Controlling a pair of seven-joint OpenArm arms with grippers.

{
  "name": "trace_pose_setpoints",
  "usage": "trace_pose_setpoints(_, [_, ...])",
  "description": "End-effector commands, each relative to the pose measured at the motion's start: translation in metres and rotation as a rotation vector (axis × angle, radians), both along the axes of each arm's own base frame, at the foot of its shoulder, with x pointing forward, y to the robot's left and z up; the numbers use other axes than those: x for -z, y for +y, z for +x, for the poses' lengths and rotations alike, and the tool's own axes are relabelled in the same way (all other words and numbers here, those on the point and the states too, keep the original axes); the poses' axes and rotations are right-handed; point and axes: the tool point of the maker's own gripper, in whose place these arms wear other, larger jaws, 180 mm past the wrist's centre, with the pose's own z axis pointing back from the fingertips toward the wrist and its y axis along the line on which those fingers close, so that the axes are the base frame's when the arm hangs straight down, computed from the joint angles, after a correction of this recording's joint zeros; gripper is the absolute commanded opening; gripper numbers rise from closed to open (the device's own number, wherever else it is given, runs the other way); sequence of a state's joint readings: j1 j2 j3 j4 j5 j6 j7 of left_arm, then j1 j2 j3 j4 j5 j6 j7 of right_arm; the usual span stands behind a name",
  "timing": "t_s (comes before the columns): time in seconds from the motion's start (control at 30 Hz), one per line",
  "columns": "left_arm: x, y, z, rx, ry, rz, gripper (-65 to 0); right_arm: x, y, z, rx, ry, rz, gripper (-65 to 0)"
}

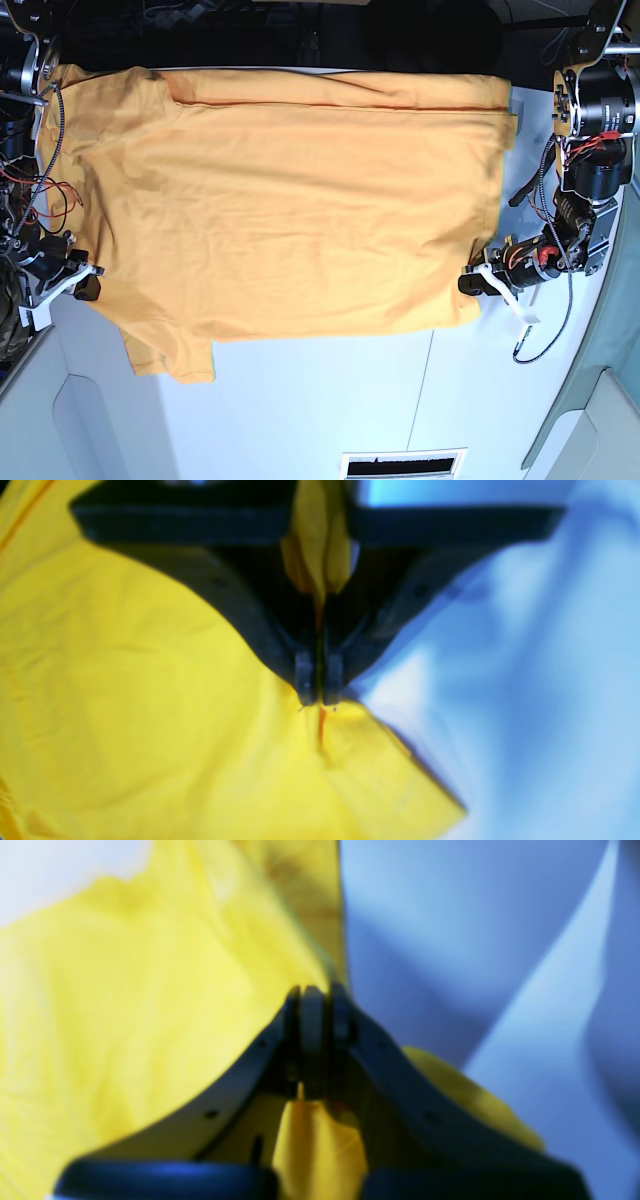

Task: Layout the t-shirt on the table in an organized manner, then fold the t-shirt properly
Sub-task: 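Lift the hem with both grippers and fold it toward the collar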

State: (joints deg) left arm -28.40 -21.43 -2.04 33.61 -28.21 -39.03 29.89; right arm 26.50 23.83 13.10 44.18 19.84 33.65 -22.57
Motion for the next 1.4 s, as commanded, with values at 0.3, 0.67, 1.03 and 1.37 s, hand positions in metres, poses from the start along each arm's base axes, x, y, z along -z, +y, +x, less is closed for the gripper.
trace_pose_setpoints(0.3, [-0.049, -0.007, 0.006, 0.055, -0.031, -0.106, -65.0, -0.033, -0.035, -0.004, 0.027, -0.040, -0.010, -65.0])
trace_pose_setpoints(0.67, [-0.040, -0.022, -0.063, 0.166, -0.013, -0.100, -65.0, 0.007, -0.047, -0.085, 0.110, 0.006, 0.050, -65.0])
trace_pose_setpoints(1.03, [-0.028, -0.017, -0.073, 0.168, 0.010, -0.059, -65.0, -0.018, -0.071, -0.074, 0.231, -0.147, 0.092, -27.7])
trace_pose_setpoints(1.37, [-0.024, -0.016, -0.077, 0.173, 0.022, -0.041, -65.0, -0.033, -0.074, -0.026, 0.272, -0.185, 0.084, -27.7])
